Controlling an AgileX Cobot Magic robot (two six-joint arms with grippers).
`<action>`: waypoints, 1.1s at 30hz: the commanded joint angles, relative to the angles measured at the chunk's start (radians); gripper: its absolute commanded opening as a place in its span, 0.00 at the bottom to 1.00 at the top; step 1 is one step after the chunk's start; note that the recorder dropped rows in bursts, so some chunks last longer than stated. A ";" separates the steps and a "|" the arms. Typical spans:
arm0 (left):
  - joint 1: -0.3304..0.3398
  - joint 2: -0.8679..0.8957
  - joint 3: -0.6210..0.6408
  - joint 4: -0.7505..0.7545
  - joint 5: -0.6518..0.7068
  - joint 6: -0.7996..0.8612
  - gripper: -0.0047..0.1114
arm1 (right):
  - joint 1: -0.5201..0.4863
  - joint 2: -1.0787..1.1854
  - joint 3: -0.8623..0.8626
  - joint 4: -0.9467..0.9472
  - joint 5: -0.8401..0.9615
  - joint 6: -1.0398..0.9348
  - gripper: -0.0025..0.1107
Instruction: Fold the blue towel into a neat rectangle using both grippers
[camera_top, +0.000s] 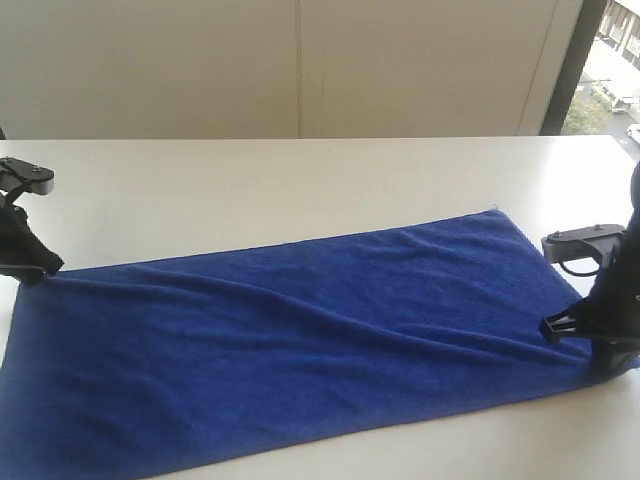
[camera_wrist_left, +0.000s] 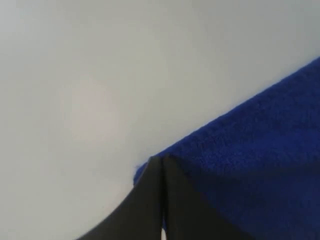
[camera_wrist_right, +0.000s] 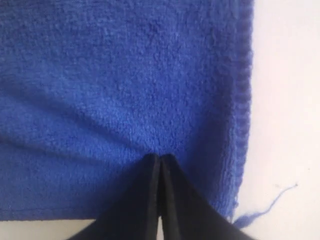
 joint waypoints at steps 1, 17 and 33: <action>0.026 0.008 0.000 -0.059 0.007 0.050 0.04 | -0.009 0.041 0.030 -0.091 0.083 0.023 0.02; 0.026 0.007 -0.074 -0.260 0.095 0.152 0.04 | -0.006 -0.101 0.028 -0.018 -0.098 -0.006 0.02; -0.009 -0.214 0.007 -0.343 0.298 0.044 0.04 | -0.013 -0.002 -0.283 0.250 -0.096 -0.279 0.02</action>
